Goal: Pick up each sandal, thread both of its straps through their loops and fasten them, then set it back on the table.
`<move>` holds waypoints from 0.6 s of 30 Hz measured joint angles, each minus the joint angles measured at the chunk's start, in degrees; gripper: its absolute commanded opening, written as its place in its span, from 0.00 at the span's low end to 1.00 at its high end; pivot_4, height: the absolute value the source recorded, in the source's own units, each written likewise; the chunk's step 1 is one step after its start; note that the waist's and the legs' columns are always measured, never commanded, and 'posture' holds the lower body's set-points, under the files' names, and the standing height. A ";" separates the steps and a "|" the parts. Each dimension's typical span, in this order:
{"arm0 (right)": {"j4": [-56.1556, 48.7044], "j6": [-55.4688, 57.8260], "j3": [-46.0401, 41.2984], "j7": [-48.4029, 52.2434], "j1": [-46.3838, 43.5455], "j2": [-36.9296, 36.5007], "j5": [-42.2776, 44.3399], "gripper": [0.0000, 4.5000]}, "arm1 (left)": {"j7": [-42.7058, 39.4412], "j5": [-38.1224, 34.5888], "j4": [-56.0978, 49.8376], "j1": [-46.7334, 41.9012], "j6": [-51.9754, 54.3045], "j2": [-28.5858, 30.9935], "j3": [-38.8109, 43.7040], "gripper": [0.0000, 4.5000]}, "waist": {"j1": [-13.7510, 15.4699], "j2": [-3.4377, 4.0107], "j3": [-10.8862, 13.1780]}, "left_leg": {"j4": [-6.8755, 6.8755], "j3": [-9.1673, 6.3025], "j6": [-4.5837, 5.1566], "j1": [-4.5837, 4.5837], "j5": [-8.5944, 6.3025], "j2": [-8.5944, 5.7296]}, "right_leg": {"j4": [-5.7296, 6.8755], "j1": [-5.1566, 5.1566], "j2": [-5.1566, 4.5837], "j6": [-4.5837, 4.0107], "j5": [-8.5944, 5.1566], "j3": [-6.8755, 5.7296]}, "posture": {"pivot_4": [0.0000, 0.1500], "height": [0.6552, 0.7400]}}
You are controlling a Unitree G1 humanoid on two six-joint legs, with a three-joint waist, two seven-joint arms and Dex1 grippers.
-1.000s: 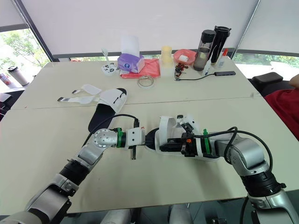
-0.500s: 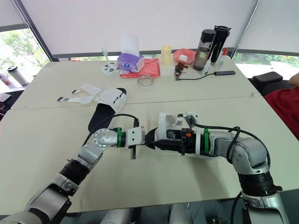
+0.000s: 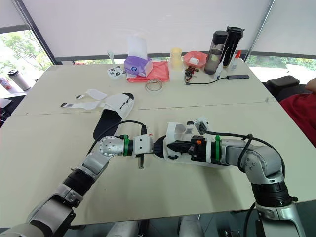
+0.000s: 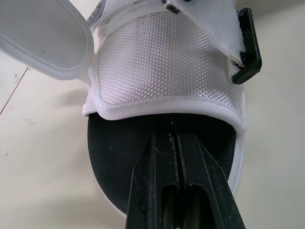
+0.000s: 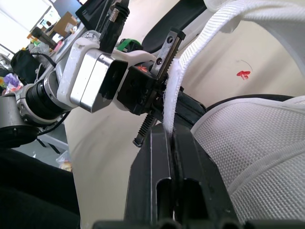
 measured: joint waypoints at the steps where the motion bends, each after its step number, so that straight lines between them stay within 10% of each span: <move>1: -0.60 -0.50 0.49 0.54 0.40 -0.83 -0.07 0.01 | 0.00 0.00 -0.03 0.02 0.00 0.00 -0.01 0.00 | 0.00 0.00 0.00 | 0.00 0.00 0.00 0.00 0.00 0.00 | 0.00 0.00 0.00 0.00 0.00 -0.02 | 1.00 1.00; 18: -3.29 -7.63 6.57 -0.60 2.11 -3.40 -8.97 0.01 | 0.03 0.00 0.02 0.01 -0.03 -0.02 -0.10 0.00 | -0.04 0.04 -0.05 | -0.01 -0.06 0.00 0.01 0.00 0.01 | -0.06 -0.05 -0.06 0.01 -0.01 -0.16 | 1.00 1.00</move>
